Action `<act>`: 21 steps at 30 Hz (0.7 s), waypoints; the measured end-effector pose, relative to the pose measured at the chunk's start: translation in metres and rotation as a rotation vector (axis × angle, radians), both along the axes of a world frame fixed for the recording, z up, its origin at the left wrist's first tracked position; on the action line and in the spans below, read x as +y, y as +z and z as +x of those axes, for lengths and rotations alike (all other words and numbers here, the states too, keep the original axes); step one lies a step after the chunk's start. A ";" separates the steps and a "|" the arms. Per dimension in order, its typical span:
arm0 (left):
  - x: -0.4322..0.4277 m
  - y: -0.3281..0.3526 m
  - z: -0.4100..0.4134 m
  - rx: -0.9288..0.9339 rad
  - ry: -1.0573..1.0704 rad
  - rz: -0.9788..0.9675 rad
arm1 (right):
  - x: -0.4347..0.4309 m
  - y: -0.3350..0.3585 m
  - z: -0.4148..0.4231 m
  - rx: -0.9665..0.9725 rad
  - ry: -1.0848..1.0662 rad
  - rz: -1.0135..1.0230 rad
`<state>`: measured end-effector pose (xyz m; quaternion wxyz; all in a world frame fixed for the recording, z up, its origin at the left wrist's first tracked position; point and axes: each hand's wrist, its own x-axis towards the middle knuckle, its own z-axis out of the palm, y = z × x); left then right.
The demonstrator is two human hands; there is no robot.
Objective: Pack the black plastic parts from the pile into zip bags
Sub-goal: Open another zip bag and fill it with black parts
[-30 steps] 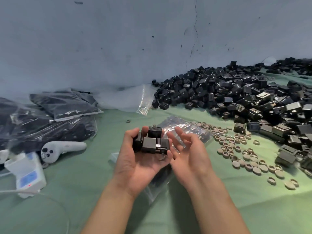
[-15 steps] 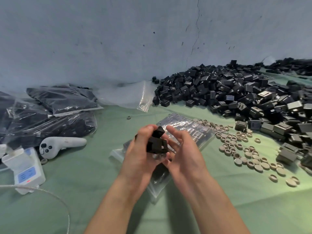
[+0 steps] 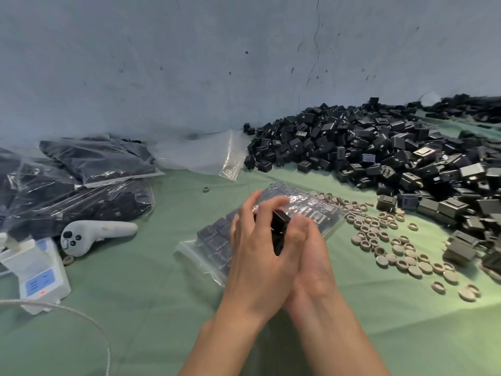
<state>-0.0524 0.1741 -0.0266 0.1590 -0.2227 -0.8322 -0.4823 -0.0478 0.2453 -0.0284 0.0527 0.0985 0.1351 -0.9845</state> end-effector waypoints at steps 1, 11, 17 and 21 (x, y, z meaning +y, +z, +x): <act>0.000 0.003 0.001 0.010 -0.009 0.073 | 0.002 -0.002 -0.001 -0.034 -0.016 -0.034; -0.017 0.010 -0.005 -0.037 0.214 0.550 | 0.021 0.003 0.001 -0.035 -0.081 -0.284; -0.014 0.013 -0.002 0.009 0.240 0.514 | 0.027 0.002 0.001 -0.068 -0.134 -0.286; 0.003 0.026 0.012 0.133 0.158 0.397 | 0.032 0.006 0.003 -0.095 -0.176 -0.260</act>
